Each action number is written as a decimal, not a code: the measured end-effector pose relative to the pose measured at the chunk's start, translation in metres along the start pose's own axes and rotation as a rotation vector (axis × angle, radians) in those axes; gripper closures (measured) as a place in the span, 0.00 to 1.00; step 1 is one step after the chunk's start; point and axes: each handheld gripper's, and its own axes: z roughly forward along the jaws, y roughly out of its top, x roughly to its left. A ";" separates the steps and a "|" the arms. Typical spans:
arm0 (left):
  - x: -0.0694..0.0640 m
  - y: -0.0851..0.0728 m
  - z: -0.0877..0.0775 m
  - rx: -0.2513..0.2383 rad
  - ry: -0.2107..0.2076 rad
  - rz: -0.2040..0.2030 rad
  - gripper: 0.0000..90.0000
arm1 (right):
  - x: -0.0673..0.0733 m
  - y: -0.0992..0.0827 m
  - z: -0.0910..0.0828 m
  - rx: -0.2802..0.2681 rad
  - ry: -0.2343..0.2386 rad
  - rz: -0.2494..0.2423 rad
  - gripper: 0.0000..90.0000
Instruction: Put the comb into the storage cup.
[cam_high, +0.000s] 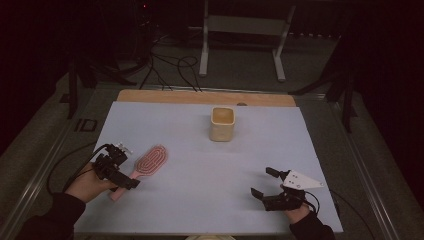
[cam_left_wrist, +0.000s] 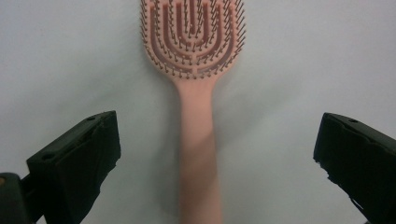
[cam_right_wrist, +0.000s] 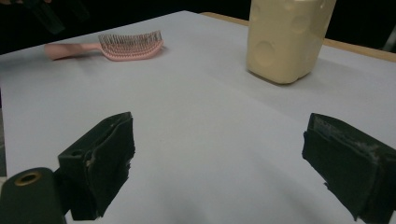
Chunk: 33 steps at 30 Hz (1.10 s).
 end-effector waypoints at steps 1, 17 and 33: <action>0.000 0.001 0.001 0.004 -0.007 0.001 0.00 | 0.000 0.000 0.000 0.002 0.000 -0.002 0.10; 0.010 0.009 0.016 0.016 -0.037 0.022 0.02 | 0.000 0.000 0.000 0.000 0.002 -0.001 0.10; 0.016 0.012 0.028 0.075 -0.042 0.041 0.22 | 0.000 0.000 0.000 0.002 0.002 0.000 0.10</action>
